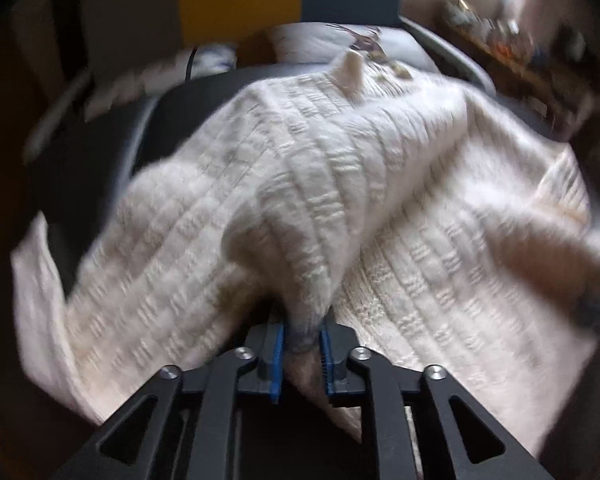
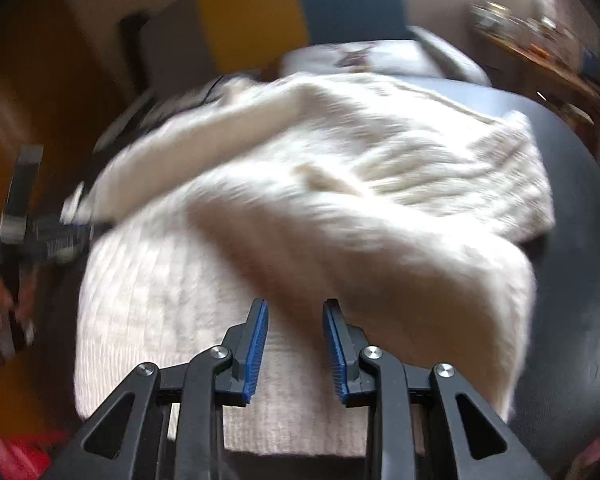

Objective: Fold clothes

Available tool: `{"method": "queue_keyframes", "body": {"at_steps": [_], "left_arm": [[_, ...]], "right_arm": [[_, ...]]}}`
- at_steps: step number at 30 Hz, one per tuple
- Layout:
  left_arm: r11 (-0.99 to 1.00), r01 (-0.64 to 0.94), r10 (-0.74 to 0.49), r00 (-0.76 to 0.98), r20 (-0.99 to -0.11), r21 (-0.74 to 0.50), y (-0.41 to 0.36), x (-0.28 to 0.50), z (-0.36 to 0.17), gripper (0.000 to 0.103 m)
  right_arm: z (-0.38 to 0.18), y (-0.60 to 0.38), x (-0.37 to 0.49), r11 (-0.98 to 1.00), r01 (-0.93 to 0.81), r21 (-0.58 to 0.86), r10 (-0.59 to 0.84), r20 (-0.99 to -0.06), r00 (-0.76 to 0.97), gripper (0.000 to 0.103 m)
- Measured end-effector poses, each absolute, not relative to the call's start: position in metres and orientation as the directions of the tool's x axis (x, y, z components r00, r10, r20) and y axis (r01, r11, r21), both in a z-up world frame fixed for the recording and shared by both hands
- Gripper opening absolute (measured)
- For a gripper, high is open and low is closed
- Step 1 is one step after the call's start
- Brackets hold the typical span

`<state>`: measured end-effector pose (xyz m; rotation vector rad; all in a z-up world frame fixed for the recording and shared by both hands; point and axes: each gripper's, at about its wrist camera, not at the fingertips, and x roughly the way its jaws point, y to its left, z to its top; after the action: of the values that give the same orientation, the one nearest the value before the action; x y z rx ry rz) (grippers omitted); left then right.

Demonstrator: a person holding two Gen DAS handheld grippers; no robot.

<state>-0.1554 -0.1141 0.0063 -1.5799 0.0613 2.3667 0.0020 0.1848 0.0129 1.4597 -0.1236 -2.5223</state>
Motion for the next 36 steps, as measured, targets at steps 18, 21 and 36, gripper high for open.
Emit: {"method": "queue_keyframes", "body": {"at_steps": [18, 21, 36], "left_arm": [[-0.867, -0.267, 0.478, -0.208, -0.854, -0.420, -0.086, -0.067, -0.005, 0.014], [-0.857, -0.248, 0.500, -0.191, -0.845, -0.451, -0.083, -0.073, -0.010, 0.013], [-0.930, -0.320, 0.270, -0.263, -0.926, -0.180, -0.116, -0.118, -0.002, 0.011]], "right_arm": [[-0.004, 0.155, 0.010, -0.967, 0.172, 0.188, -0.243, -0.882, -0.403, 0.030], [-0.002, 0.153, 0.009, -0.970, 0.161, 0.181, -0.232, -0.885, -0.404, 0.030], [-0.005, 0.108, 0.013, -0.912, 0.248, 0.328, -0.398, -0.854, -0.334, 0.030]]}}
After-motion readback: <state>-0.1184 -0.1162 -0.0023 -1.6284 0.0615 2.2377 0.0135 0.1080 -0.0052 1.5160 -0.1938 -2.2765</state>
